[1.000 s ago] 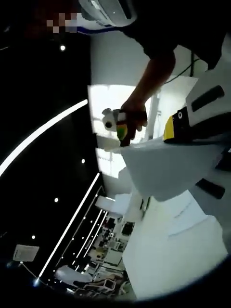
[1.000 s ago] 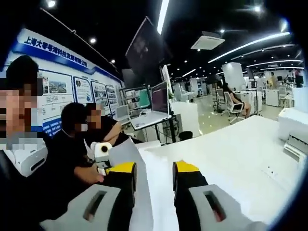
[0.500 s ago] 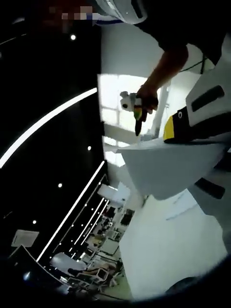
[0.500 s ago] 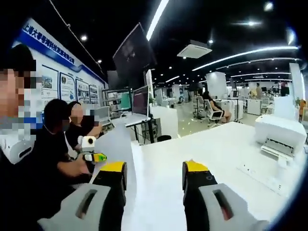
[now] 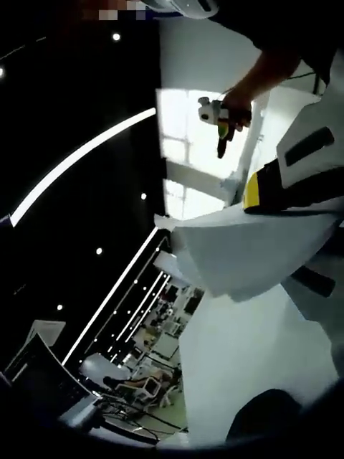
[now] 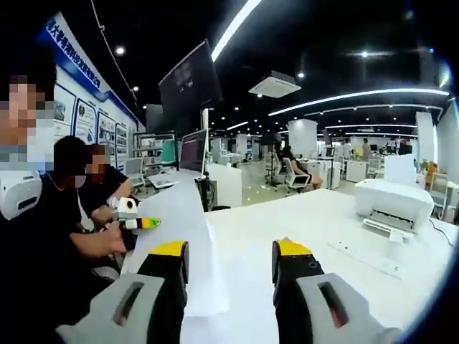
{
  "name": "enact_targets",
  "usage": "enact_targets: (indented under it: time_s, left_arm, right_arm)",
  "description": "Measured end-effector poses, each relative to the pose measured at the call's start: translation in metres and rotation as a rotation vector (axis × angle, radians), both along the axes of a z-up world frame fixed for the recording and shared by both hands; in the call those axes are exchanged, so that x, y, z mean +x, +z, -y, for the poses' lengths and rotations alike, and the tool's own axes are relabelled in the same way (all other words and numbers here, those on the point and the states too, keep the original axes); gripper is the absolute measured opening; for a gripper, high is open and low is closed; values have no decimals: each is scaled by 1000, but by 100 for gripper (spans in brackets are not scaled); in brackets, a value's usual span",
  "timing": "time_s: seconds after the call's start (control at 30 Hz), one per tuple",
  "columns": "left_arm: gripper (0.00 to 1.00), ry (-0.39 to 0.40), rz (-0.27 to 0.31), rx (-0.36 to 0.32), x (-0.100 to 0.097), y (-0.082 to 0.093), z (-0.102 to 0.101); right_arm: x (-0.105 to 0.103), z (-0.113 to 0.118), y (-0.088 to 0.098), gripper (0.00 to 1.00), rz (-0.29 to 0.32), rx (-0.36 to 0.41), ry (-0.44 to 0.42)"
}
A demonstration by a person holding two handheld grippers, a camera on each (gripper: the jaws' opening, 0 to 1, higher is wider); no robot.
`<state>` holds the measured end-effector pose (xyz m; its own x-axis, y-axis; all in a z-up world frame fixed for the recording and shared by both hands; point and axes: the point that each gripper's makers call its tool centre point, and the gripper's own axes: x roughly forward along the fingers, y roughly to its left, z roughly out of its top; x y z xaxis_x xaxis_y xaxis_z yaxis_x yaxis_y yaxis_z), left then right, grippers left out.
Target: Organize the stack of printing papers by aligning and flattening the scattered papers on the table
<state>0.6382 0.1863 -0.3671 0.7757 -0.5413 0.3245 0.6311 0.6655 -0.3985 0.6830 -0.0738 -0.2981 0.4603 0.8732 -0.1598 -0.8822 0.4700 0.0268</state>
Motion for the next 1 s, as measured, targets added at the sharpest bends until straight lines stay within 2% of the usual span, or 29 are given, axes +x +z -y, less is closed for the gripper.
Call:
enact_targets:
  time_s: [0.2,0.37,0.53,0.7,0.83,1.0]
  left_arm:
    - [6,28,32,15,0,1,-6]
    - [6,43,35,9,4,1,-11]
    - [6,53,35,22,7,-2,-16]
    - [6,72,41,49,12,-3,-27]
    - [6,87,45,49,16,-2,-35]
    - [6,86,55,47,17,-3,-38]
  right_arm:
    - [-5,8,-9,45,8,2,-42]
    - [-9,11,-15,46,-7,11,-51]
    - [-7,12,-20,48,-5,31,-70]
    - [-2,15,-33,52,-17,27,-82]
    - [5,19,-30,54,-10,84,-104]
    - [12,20,-37,59,3,68,-124]
